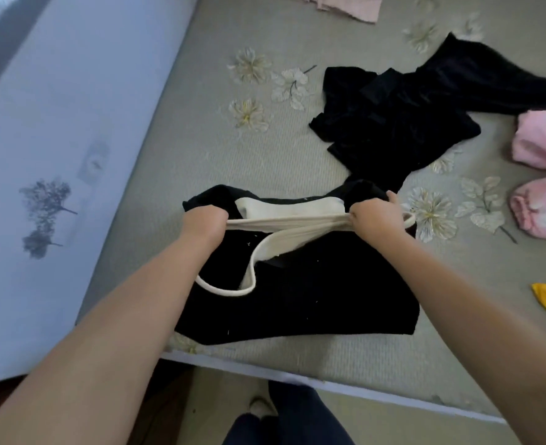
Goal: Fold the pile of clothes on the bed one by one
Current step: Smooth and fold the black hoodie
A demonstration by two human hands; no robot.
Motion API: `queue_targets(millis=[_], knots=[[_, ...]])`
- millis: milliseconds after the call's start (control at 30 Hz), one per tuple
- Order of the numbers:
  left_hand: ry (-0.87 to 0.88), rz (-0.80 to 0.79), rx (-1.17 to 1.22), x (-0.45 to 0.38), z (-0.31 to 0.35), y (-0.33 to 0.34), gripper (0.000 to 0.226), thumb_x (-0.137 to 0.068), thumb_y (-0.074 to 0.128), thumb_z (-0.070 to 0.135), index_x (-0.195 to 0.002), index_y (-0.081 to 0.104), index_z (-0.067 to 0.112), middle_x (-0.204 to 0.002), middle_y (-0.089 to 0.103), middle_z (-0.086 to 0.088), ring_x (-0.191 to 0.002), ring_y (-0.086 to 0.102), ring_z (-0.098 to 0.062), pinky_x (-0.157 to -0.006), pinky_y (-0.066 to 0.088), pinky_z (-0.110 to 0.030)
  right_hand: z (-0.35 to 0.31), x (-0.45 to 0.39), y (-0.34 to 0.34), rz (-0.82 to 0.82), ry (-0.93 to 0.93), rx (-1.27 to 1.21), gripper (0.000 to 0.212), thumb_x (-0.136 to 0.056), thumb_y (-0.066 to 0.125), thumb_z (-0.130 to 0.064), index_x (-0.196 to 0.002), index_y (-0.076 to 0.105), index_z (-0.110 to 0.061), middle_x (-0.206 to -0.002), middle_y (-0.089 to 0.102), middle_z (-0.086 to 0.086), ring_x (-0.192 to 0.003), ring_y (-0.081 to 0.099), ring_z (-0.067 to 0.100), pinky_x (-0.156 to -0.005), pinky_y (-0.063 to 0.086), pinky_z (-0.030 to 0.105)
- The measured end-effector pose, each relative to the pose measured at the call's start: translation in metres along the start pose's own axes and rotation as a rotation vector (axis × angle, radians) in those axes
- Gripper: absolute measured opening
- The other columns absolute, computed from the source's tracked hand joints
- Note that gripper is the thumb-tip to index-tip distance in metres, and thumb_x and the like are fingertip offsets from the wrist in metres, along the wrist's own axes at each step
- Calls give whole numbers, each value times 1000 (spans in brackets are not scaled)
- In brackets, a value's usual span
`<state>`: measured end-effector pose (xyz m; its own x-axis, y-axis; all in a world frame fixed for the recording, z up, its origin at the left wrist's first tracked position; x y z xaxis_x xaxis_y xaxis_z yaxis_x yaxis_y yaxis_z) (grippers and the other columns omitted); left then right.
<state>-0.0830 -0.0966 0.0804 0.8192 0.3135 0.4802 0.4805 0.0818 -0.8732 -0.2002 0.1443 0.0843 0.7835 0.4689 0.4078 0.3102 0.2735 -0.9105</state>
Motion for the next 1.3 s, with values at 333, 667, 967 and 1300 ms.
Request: queue_targets(millis=[333,667,967,1300], knots=[[-4,-77,16,-129,-33,-8,24,-89,42,9,-98,64,10,-107,62,-11,-100,57,-27,-71,35,-28,3,-116,1,176,30,52,18,-83,47,-6,-75,61,-13,-65,43,-4,-92,48,20,-109,-9,53],[259,-95,447,-158,-1,-5,40,-92,41,43,-100,63,11,-96,65,-3,-92,60,-22,-70,40,-27,-10,-155,40,273,86,-122,17,-88,50,-5,-80,64,0,-79,65,12,-98,56,32,-107,-1,61],[284,-183,-194,-130,16,23,23,-89,44,5,-107,57,12,-108,60,-6,-99,57,-23,-67,35,-29,-33,-116,21,436,-401,-57,23,-55,86,-12,-69,70,-4,-61,63,6,-64,64,29,-88,42,53],[48,158,25,-167,1,27,19,-89,44,8,-104,54,10,-101,56,-7,-100,48,-26,-97,28,-39,-8,-155,35,399,-49,-83,15,-85,60,-12,-81,66,2,-84,61,19,-94,56,38,-104,15,63]])
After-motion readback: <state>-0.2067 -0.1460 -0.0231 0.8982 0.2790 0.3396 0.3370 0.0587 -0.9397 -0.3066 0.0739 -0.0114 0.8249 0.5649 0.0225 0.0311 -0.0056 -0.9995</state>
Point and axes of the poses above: each hand's wrist, its own x-axis away from the middle knuckle, its own y-axis out of the palm, z = x × y, the point moved 8 cm from there along -x, towards the middle knuckle
